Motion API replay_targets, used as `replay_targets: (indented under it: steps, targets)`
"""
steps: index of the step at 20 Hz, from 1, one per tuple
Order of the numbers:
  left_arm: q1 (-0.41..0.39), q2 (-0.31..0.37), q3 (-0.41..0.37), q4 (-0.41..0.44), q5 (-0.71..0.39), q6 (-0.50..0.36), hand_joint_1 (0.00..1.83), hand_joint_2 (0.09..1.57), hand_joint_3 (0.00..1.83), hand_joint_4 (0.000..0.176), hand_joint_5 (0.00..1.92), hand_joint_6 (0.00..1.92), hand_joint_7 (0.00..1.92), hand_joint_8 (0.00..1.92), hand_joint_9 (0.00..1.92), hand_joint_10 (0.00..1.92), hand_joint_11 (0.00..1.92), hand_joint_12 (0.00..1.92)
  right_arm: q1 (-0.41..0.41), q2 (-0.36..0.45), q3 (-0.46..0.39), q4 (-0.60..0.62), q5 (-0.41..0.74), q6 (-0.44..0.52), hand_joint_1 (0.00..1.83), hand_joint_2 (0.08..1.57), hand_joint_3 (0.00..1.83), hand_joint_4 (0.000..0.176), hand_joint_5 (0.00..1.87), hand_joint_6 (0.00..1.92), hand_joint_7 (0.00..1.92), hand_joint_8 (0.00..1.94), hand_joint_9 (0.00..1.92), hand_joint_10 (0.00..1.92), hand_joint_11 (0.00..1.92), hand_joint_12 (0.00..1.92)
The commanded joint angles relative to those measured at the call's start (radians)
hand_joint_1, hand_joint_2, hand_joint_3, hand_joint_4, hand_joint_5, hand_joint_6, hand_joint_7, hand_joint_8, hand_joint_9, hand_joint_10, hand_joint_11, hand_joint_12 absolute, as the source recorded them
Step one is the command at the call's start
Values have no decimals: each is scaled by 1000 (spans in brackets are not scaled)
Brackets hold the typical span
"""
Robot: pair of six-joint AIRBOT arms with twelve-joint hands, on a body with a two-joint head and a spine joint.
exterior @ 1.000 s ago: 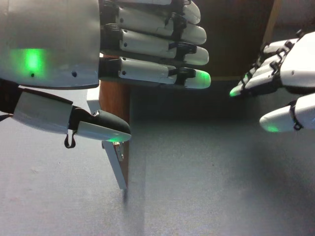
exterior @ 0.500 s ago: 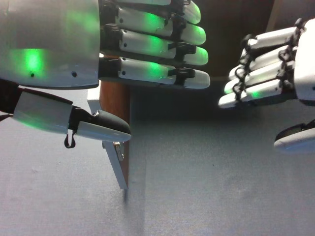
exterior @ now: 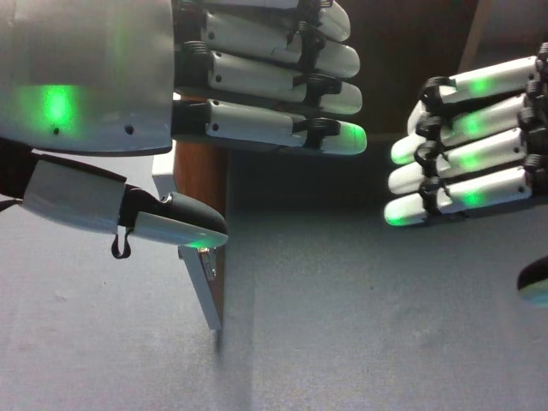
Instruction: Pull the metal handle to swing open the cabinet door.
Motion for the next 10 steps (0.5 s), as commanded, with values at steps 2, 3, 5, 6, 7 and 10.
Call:
replay_targets:
  steps: [2,3,5,6,7,10]
  targets:
    - [-11,2,0,-100,-26,8,17,1394,0,0,286,2,330,2,296,2,0,673,27,7,9,79,93,-13,0,1367,0,0,325,1,357,1,329,2,0,875]
    - [-11,2,0,-100,-26,8,27,1392,0,0,284,1,329,1,295,1,0,674,31,7,12,79,107,-19,0,1367,0,0,332,3,362,2,335,3,0,889]
    - [-11,2,0,-100,-26,8,38,1388,0,0,288,2,334,2,298,2,0,674,44,7,20,79,130,-20,0,1369,1,0,326,0,354,0,324,0,0,891]
    - [-11,2,0,-100,-26,8,40,1390,0,0,293,4,333,2,296,1,0,673,48,7,22,79,138,-20,0,1370,1,0,324,0,352,0,322,0,0,891]
    - [-11,2,0,-100,-26,8,34,1392,0,0,290,2,330,0,292,0,0,661,49,7,25,78,160,-22,0,1369,1,0,322,0,354,1,324,1,0,890]
    - [-11,2,0,-100,-26,8,12,1395,1,0,287,0,327,0,290,0,0,656,60,3,37,78,202,-22,0,1370,1,0,326,2,357,2,330,3,0,894]
